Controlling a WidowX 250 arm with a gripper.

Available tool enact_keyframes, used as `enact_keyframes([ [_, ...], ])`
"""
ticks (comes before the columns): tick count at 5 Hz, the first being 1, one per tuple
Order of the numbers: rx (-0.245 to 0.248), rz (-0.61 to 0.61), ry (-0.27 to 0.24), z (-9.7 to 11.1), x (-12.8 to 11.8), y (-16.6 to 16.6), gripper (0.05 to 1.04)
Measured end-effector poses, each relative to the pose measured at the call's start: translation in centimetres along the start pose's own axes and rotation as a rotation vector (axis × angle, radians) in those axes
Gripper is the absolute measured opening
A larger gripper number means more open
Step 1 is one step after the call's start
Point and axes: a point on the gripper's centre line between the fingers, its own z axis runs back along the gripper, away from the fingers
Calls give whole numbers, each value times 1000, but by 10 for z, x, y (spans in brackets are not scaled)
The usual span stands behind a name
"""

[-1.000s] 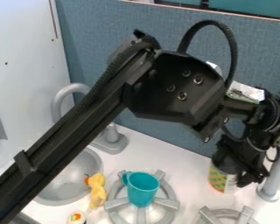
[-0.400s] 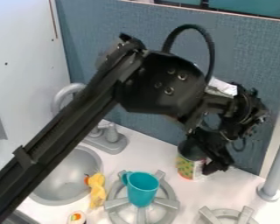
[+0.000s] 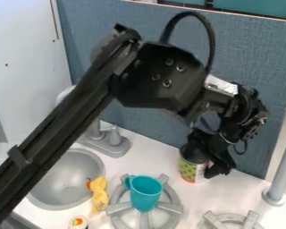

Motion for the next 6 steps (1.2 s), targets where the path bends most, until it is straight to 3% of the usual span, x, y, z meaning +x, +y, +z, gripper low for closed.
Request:
enact_keyframes([
  [1,-31,19,1,0,-9,10,1001],
  [4,-118,74,-93,60,-31,32,1001],
  [5,-252,91,-78,98,-68,34,1001],
  [6,-408,70,-11,111,-109,30,1001],
])
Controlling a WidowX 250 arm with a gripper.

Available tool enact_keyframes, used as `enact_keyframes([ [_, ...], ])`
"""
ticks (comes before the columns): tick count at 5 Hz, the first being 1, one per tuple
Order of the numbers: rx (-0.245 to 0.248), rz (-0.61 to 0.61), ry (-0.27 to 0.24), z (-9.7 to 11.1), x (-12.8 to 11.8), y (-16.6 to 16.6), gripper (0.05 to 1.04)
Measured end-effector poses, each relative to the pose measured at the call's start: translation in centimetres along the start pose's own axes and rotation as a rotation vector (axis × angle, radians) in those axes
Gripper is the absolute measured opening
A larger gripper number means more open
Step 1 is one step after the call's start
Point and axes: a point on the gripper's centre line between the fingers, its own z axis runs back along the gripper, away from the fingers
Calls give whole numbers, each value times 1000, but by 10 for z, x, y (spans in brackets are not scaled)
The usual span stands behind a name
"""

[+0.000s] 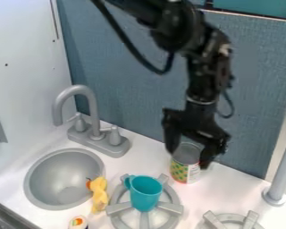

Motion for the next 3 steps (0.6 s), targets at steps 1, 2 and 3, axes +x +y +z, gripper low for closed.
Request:
enact_keyframes([
  [1,-8,12,-1,1,1,4,1001],
  [2,-10,12,-1,1,1,4,1001],
  [3,-10,13,-1,1,1,4,1001],
])
